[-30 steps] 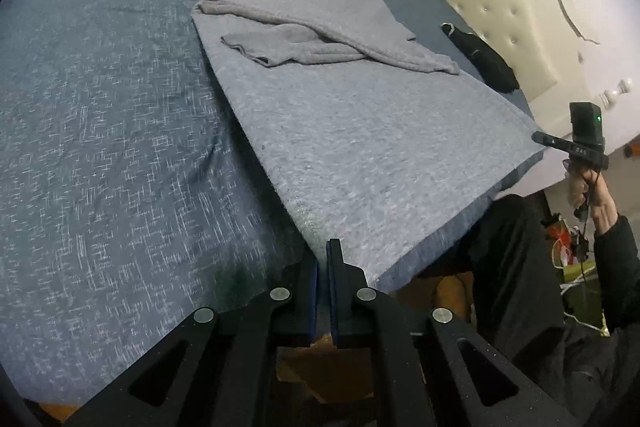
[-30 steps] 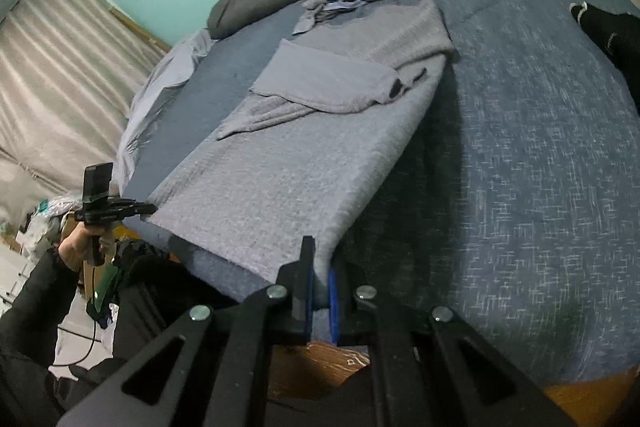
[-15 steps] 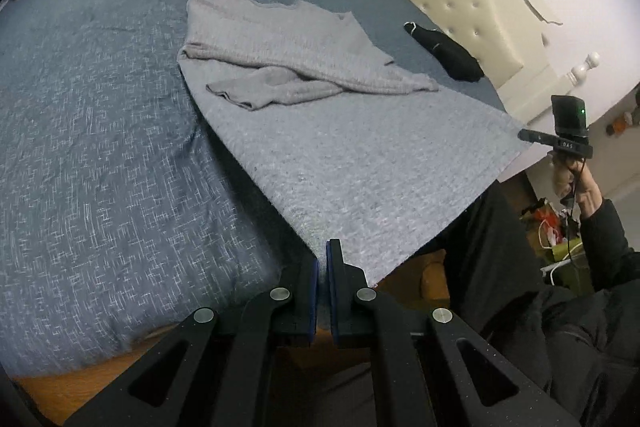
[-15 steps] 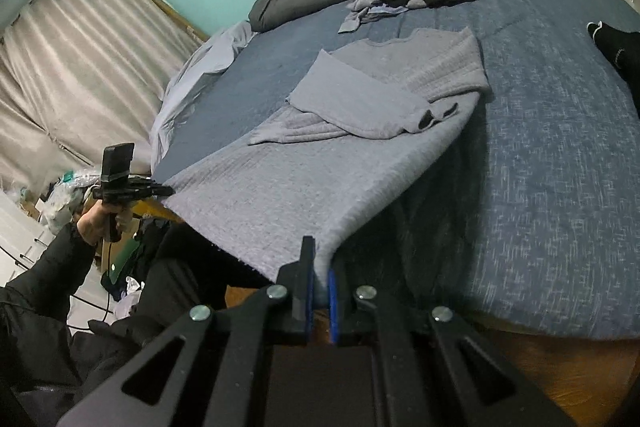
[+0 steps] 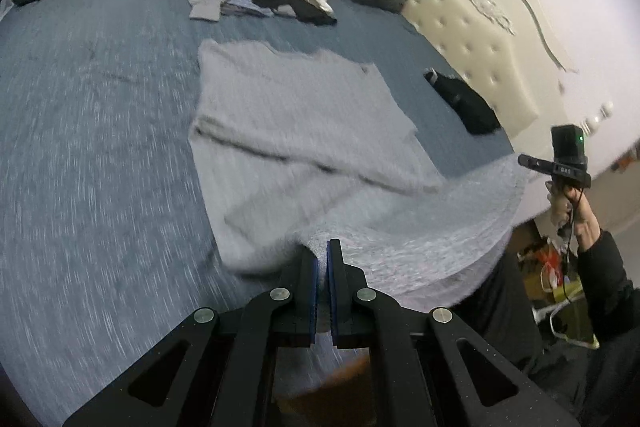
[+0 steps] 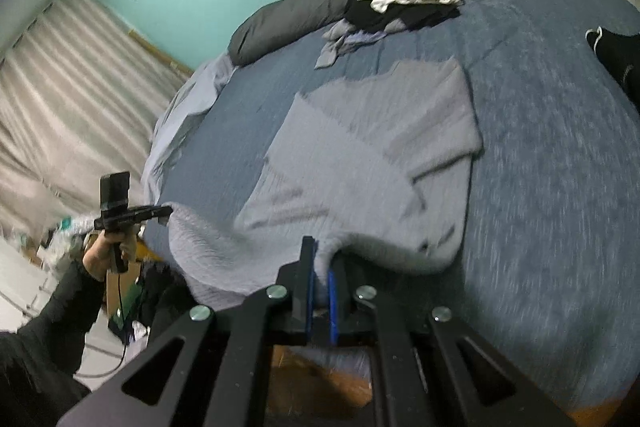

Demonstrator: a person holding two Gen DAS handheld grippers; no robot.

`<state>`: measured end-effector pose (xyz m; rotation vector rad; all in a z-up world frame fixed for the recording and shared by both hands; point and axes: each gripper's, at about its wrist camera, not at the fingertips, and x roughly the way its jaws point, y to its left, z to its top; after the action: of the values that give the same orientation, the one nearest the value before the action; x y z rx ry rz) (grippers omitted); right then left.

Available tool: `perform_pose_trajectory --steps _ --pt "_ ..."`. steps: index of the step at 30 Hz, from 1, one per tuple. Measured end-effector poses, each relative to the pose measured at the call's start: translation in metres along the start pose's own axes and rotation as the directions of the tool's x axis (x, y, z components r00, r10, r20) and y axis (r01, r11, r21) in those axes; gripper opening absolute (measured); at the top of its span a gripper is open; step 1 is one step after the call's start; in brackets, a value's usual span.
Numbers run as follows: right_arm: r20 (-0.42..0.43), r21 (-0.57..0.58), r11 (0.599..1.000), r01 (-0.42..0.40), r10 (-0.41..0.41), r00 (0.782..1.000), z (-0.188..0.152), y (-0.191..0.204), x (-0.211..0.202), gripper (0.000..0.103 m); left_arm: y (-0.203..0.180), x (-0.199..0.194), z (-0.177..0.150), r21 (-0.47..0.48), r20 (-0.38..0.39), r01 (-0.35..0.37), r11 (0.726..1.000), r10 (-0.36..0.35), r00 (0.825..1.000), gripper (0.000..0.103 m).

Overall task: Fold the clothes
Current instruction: 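Carry the hem over the body toward the collar and open both tools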

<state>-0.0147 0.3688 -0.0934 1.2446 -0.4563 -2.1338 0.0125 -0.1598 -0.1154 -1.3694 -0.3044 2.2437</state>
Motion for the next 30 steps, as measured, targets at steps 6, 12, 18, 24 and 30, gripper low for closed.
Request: perform_pose_trajectory --steps 6,12,18,24,30 --pt "0.014 0.064 0.997 0.032 -0.033 0.999 0.068 -0.041 0.031 0.005 0.053 0.048 0.07 -0.071 0.015 -0.007 0.997 0.008 1.0 0.004" --pt "0.013 0.118 0.99 0.072 -0.074 0.997 0.132 -0.086 0.079 0.005 0.107 0.104 0.136 -0.145 0.022 0.007 0.989 -0.003 1.0 0.004" --pt "0.026 0.154 0.981 0.114 -0.119 0.993 0.186 -0.128 0.125 0.005 0.145 0.14 0.19 -0.218 0.041 0.023 0.976 -0.014 0.999 0.004" --pt "0.027 0.209 0.961 0.18 -0.19 0.981 0.215 -0.169 0.172 0.005 0.175 0.195 0.22 -0.291 0.022 0.004 0.957 0.003 1.0 0.007" --pt "-0.003 0.257 0.932 0.257 -0.265 0.964 0.214 -0.19 0.204 0.008 0.184 0.21 0.222 -0.336 0.07 0.002 0.942 0.023 0.997 0.019"
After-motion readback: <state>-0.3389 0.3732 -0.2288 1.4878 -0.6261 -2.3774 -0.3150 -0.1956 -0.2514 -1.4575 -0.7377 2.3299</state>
